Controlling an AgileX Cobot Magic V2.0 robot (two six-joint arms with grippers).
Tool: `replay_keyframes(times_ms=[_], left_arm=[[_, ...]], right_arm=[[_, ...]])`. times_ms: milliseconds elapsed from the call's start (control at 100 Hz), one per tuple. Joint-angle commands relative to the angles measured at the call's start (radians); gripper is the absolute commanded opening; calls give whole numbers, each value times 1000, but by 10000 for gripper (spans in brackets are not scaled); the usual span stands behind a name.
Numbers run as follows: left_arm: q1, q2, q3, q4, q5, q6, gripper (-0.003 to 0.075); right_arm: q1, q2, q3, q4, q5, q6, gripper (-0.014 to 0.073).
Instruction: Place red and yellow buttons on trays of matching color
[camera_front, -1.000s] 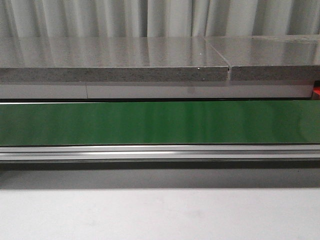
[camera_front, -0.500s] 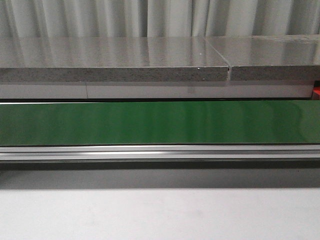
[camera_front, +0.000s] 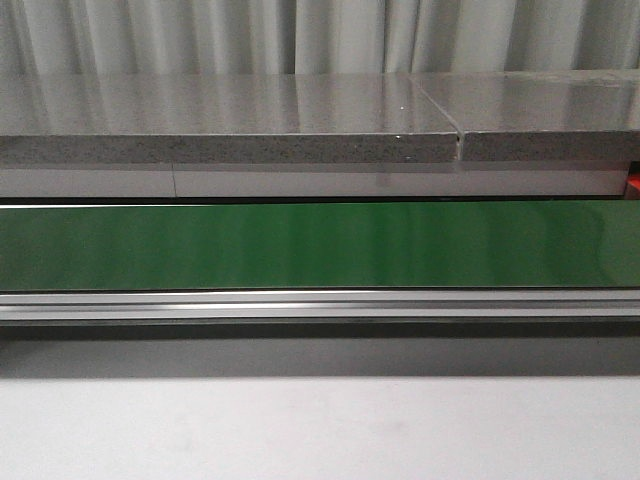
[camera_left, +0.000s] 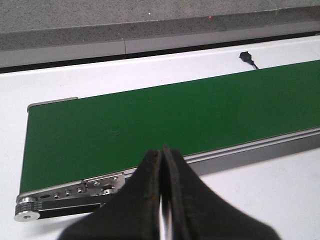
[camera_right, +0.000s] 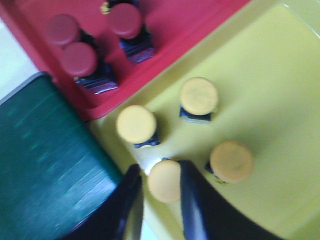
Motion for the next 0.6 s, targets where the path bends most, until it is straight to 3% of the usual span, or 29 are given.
replay_keyframes(times_ms=[0, 40, 360, 590], left_arm=[[-9, 9, -27, -16, -68, -2, -21], [-9, 9, -27, -16, -68, -2, -21], [-9, 9, -27, -16, -68, -2, -21], [-9, 9, -27, -16, -68, -2, -21]], right_arm=[[74, -33, -24, -5, -25, -11, 10], [121, -33, -24, -5, -24, -11, -71], [402, -113, -24, 3, -68, -11, -66], [472, -211, -23, 4, -96, -11, -66]])
